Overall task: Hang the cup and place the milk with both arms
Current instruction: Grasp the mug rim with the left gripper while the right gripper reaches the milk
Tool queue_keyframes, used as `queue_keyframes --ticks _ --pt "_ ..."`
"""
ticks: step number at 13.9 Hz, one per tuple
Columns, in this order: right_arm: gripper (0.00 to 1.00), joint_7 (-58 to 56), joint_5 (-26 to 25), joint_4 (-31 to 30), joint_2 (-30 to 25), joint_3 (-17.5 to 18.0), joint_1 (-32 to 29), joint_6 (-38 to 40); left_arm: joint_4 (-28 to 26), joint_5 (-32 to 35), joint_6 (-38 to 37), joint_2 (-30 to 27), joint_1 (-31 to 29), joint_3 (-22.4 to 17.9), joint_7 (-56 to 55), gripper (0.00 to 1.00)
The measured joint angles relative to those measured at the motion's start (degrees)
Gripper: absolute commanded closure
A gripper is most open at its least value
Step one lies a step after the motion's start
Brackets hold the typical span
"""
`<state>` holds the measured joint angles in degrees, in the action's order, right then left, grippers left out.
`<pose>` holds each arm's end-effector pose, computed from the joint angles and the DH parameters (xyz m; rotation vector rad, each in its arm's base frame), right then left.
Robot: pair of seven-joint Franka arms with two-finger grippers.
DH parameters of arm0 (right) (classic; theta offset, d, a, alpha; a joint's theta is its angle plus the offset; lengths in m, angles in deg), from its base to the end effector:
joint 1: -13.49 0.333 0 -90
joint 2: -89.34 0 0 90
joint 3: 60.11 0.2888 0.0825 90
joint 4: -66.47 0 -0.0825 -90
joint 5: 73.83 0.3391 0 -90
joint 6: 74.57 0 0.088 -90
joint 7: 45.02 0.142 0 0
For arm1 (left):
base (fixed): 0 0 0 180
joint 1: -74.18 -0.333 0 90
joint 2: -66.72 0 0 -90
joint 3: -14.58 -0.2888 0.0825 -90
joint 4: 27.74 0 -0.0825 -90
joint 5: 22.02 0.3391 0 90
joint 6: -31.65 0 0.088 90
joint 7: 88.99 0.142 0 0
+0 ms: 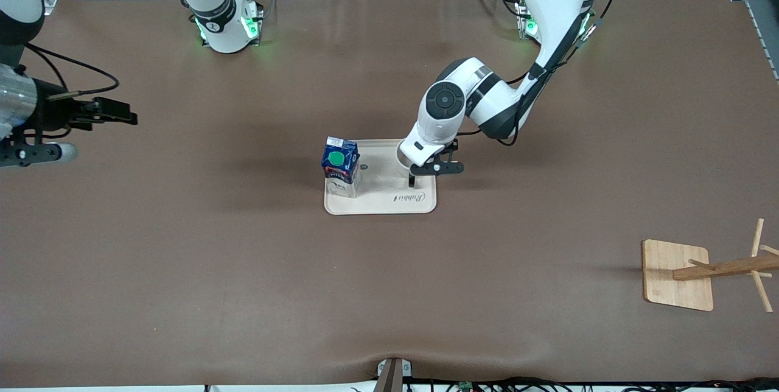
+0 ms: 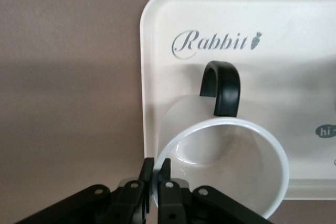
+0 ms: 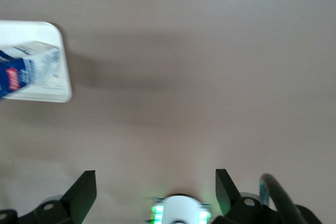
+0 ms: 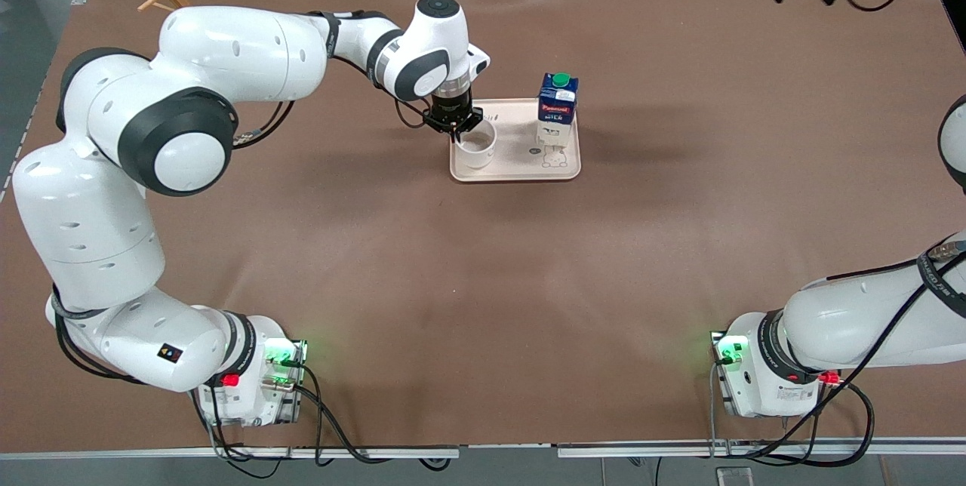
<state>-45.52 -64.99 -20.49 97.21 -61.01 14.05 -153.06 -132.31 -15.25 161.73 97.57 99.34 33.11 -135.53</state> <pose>0.5109 0.0215 0.5022 -2.9575 -0.0173 0.4229 0.4380 -0.4002 0.2199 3.1270 0.0129 -0.1536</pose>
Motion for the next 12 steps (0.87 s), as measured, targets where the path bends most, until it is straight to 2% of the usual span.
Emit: queue_keyframes --ticks 3,6,9,12 --pt "0.00 7.48 2.76 -0.10 0.21 2.54 0.88 -1.62 2.38 0.86 -1.25 0.05 -0.04 -0.20 0.00 1.00" --pt "0.00 8.65 5.95 -1.13 1.45 2.88 0.51 -3.24 7.37 0.94 -8.12 -0.88 -0.47 -0.30 0.01 1.00" --pt "0.00 16.16 7.15 -1.35 2.39 6.41 0.67 -6.20 12.68 1.00 -18.31 -5.46 -1.99 -0.77 0.68 1.00" --pt "0.00 22.46 7.20 -1.45 3.25 11.37 1.35 -9.71 13.91 1.00 -22.84 -12.52 -8.09 -0.82 5.88 1.00"
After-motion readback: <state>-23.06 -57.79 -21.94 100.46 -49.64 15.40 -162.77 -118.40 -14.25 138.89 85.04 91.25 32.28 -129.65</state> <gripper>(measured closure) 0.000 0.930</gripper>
